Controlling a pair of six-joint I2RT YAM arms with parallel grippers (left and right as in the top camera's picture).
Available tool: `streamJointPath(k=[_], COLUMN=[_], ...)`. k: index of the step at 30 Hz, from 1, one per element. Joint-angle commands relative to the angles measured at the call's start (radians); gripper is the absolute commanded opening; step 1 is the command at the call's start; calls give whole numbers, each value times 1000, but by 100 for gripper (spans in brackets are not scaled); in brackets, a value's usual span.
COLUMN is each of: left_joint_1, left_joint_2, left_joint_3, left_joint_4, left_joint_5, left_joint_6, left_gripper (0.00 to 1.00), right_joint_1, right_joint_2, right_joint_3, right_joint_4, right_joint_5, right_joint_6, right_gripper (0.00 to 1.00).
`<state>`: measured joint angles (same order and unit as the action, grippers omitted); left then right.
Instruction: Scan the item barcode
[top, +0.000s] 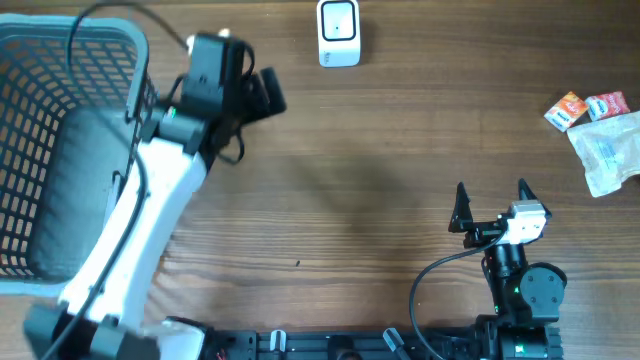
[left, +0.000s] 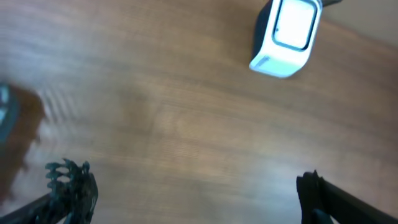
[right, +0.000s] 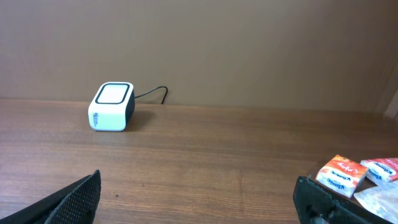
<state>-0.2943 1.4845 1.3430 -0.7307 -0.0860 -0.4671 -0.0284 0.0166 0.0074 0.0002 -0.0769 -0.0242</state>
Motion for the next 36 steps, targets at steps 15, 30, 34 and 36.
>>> streamJointPath(k=[15, 30, 34, 36], left_joint_1=[209, 240, 248, 260], left_joint_2=[-931, -1396, -1464, -1466], left_joint_3=[-766, -907, -1019, -1075], left_joint_4=[306, 116, 176, 253], left_joint_5=[257, 260, 263, 282], left_joint_6=[237, 252, 251, 251], left_gripper=[100, 100, 100, 100], right_joint_1=[5, 5, 5, 5], right_joint_2=[-12, -12, -12, -12], right_joint_3=[-2, -2, -2, -2], right_joint_4=[1, 1, 1, 1], right_joint_5=[17, 17, 17, 17], right_joint_6=[5, 5, 5, 5], right_gripper=[100, 100, 100, 100])
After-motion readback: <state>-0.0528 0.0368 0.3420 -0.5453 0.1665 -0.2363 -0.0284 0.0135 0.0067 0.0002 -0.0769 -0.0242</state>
